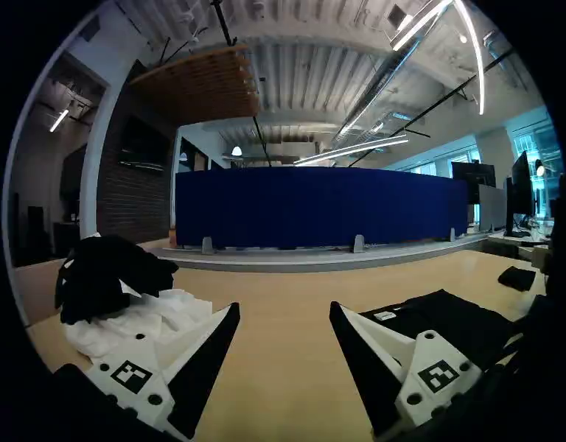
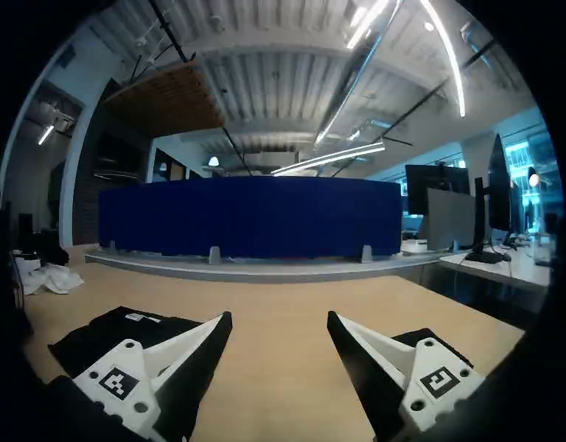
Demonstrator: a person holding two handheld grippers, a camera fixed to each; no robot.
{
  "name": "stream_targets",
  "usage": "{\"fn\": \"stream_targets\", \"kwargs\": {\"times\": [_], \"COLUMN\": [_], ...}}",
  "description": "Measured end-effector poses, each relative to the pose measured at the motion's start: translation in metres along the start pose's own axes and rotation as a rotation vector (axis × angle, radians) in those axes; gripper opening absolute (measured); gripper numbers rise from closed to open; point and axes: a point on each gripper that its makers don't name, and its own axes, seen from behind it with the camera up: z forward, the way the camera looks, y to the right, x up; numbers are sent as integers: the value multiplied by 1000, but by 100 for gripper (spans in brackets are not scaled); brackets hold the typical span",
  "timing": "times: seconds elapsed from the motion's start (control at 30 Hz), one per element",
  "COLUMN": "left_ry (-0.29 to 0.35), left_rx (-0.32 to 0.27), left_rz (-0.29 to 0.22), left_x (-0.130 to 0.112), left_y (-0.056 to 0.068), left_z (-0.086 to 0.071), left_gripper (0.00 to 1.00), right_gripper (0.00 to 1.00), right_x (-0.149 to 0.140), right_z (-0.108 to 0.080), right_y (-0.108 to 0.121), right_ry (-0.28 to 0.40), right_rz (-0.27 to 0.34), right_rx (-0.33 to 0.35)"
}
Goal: Fold towel
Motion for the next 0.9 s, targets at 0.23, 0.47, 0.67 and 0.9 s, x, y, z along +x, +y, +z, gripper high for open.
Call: {"fn": "stream_targets", "kwargs": {"times": [0.23, 0.47, 0.67, 0.9], "left_ry": [16, 15, 19, 21], "left_rx": [22, 18, 4, -17], "left_rz": [-13, -48, -31, -35], "left_x": [23, 79, 141, 197], "left_y": [-6, -11, -7, 0], "left_z": [0, 4, 2, 0], "left_gripper": [90, 90, 90, 90], "right_gripper": [100, 100, 100, 100], "right_x": [25, 85, 148, 203], "right_z": [-4, -9, -15, -20], "right_y": [2, 1, -2, -3], "right_ry": [-3, -3, 8, 19], "right_rz": [-40, -52, -52, -31], "right_rx": [-19, -25, -33, -41]}}
